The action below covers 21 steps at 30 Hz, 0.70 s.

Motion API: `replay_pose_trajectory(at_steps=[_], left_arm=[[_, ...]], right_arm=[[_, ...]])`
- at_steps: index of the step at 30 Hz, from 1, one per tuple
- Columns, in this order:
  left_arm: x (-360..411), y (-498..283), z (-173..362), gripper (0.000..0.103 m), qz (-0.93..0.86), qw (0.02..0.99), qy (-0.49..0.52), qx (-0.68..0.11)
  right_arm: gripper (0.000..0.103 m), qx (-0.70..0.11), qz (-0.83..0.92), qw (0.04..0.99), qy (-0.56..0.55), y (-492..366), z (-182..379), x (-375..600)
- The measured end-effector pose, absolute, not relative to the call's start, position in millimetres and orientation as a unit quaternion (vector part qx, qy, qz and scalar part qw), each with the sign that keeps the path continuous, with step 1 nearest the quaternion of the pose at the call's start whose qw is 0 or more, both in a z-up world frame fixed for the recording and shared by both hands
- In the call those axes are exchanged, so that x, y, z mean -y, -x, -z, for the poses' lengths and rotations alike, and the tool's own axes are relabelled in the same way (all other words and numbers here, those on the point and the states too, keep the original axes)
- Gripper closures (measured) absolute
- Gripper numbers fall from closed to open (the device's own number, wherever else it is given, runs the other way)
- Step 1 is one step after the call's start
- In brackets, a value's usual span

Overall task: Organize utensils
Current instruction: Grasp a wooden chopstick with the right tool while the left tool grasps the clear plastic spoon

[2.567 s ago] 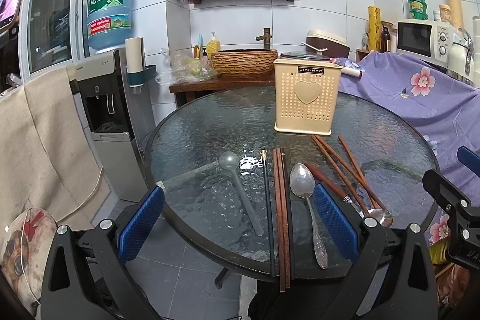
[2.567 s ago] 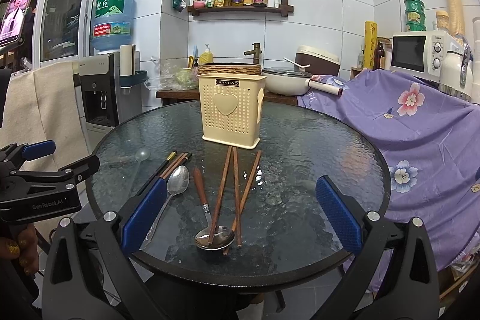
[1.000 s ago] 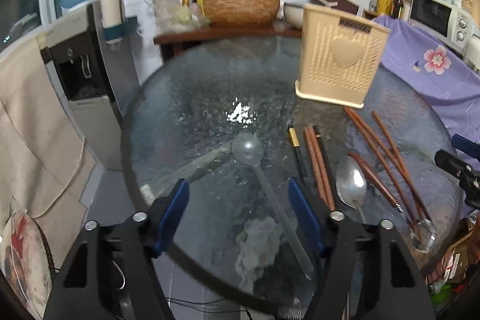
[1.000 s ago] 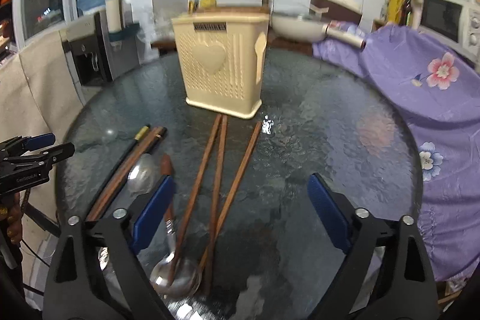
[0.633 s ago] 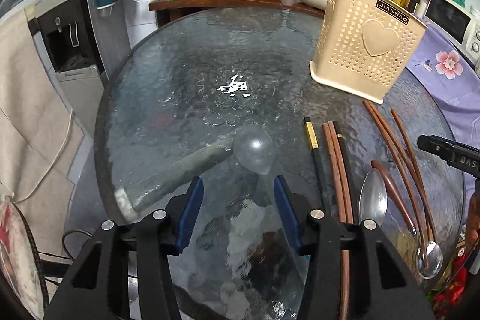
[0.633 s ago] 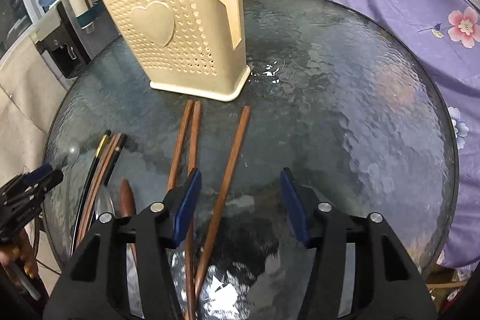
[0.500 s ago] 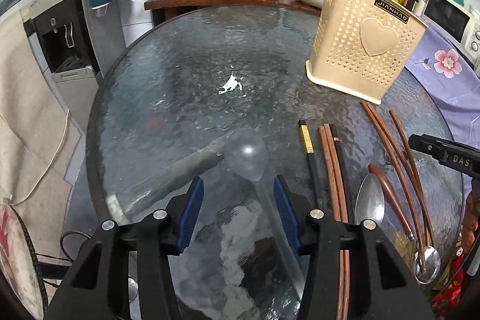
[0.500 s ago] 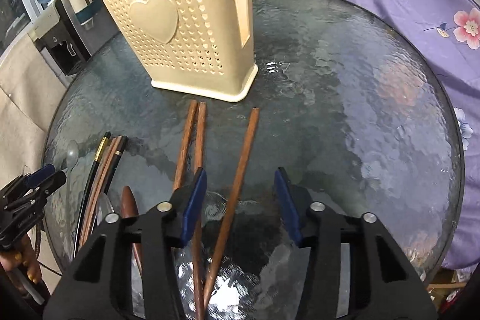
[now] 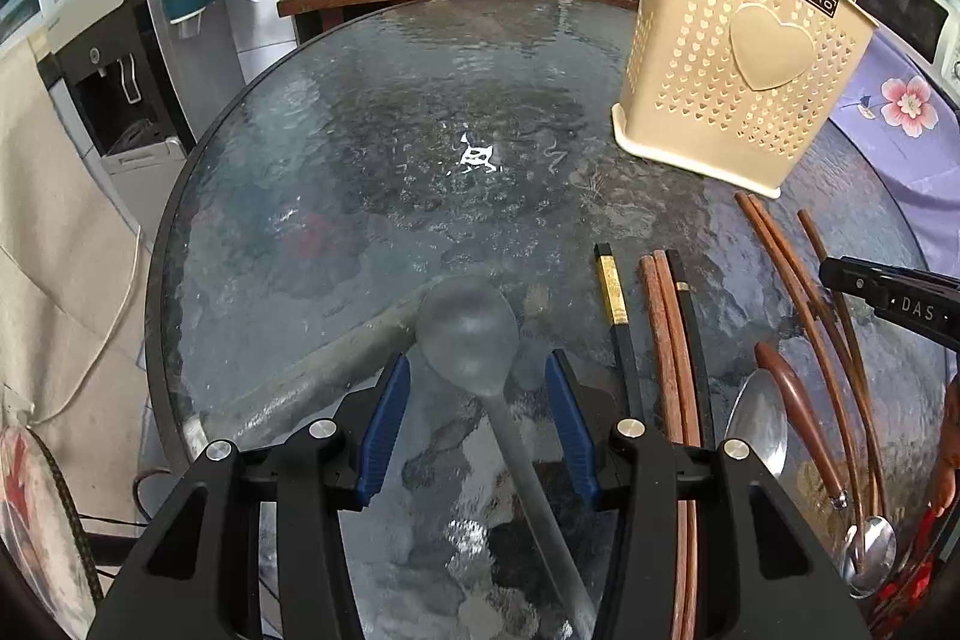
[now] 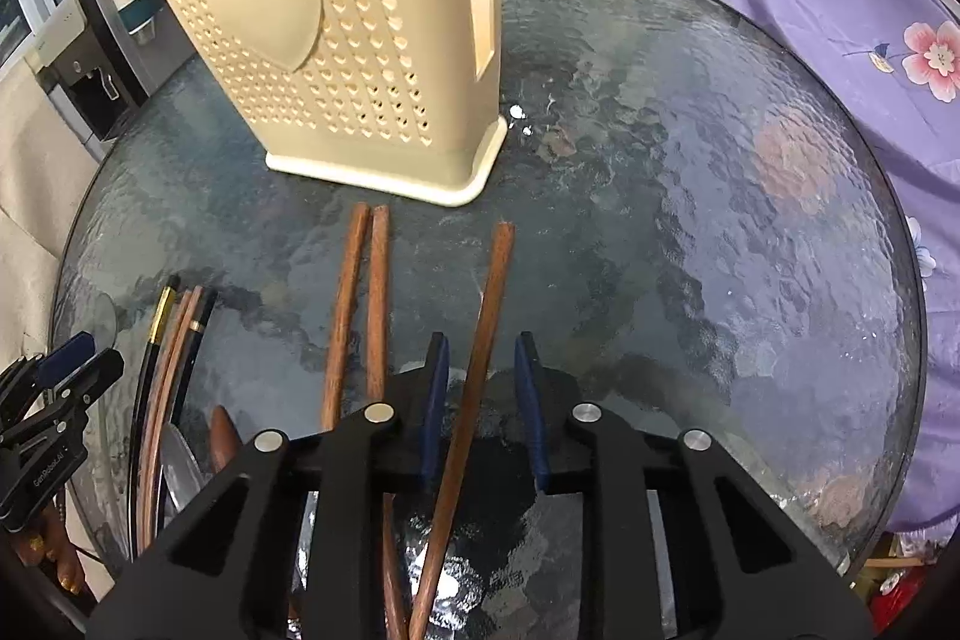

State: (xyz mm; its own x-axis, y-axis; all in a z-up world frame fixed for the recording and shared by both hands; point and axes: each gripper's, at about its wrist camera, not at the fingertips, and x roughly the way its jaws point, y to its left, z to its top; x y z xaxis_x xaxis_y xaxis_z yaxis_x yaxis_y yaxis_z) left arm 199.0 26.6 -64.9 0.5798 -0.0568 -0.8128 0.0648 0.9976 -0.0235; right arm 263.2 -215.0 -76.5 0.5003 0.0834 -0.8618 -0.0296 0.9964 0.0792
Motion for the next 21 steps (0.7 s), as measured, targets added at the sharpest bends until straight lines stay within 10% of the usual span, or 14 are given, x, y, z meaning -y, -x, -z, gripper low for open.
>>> replay_pose_trajectory(at_steps=[21], left_arm=[[-17,-220,62,0.068,0.028,0.894,-0.015,-0.446]], right_arm=[[0.095,-0.467,-0.039,0.882,-0.054,-277,71,225]])
